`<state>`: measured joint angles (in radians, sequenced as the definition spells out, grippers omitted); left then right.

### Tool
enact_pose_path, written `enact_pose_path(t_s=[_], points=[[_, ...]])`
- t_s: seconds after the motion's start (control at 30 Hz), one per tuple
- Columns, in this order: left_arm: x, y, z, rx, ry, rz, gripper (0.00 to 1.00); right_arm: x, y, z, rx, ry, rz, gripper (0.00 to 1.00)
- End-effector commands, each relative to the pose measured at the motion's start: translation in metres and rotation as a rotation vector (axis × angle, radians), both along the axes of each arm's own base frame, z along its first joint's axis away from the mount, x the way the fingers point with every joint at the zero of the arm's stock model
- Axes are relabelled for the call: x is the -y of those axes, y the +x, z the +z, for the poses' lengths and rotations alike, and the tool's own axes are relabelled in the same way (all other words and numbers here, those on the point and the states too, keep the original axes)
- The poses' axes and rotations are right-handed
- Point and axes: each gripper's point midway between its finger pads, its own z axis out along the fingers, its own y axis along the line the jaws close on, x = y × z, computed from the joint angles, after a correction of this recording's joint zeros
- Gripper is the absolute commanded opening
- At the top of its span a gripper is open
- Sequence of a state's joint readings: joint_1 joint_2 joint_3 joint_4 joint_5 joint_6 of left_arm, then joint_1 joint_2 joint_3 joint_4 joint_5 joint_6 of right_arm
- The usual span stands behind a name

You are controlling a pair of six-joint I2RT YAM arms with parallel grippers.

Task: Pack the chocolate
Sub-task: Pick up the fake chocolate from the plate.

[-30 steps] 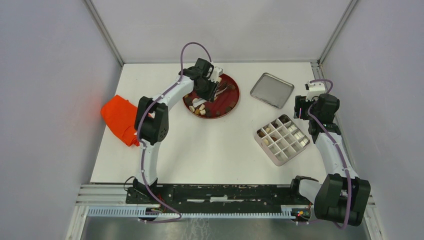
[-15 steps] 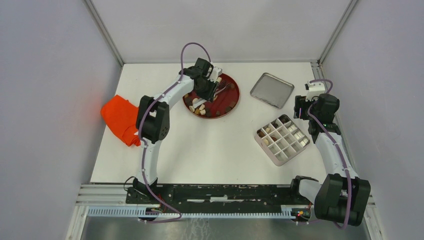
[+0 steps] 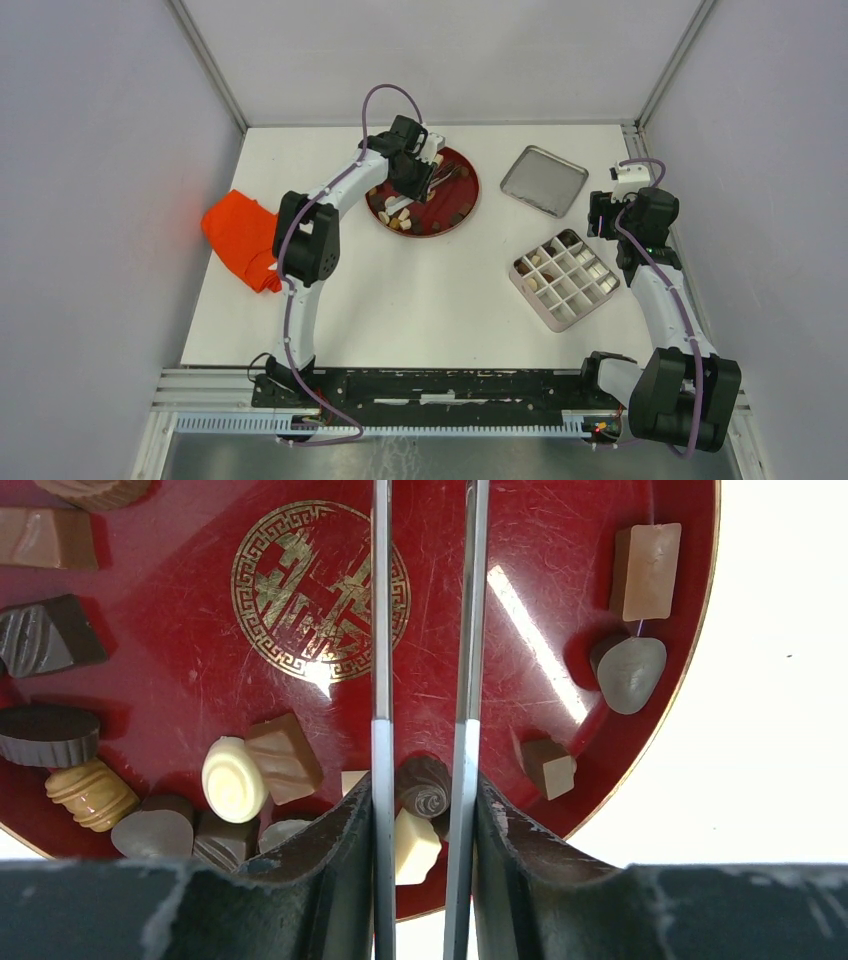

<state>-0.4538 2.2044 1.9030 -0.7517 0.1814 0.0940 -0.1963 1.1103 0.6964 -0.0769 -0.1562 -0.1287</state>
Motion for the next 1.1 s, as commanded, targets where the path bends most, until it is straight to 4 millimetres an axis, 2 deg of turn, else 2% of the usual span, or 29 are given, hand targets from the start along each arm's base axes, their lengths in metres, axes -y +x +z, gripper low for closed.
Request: enact_pose_path(t_s=[0.0, 0.23, 0.5, 0.6, 0.7, 0.8, 1.07], points=[[0.002, 0.009, 0.03, 0.073, -0.033, 0.037, 0.12, 0.0, 0.005, 0.01, 0.027, -0.013, 0.008, 0.69], [-0.004, -0.003, 0.05, 0.092, -0.055, 0.068, 0.02, 0.0, 0.005, 0.01, 0.028, -0.012, 0.008, 0.69], [-0.004, -0.028, 0.07, 0.09, -0.148, 0.105, 0.02, -0.001, 0.005, 0.011, 0.03, -0.012, 0.01, 0.69], [-0.008, -0.033, 0.07, 0.094, -0.148, 0.116, 0.02, -0.002, 0.005, 0.011, 0.031, -0.01, 0.014, 0.69], [-0.004, -0.033, 0.07, 0.091, -0.157, 0.096, 0.14, -0.001, 0.005, 0.011, 0.031, -0.011, 0.013, 0.69], [0.0, -0.024, 0.067, 0.091, -0.153, 0.094, 0.24, -0.001, 0.005, 0.011, 0.032, -0.012, 0.011, 0.69], [0.001, -0.01, 0.05, 0.067, -0.107, 0.097, 0.31, -0.001, 0.006, 0.011, 0.03, -0.014, 0.012, 0.69]])
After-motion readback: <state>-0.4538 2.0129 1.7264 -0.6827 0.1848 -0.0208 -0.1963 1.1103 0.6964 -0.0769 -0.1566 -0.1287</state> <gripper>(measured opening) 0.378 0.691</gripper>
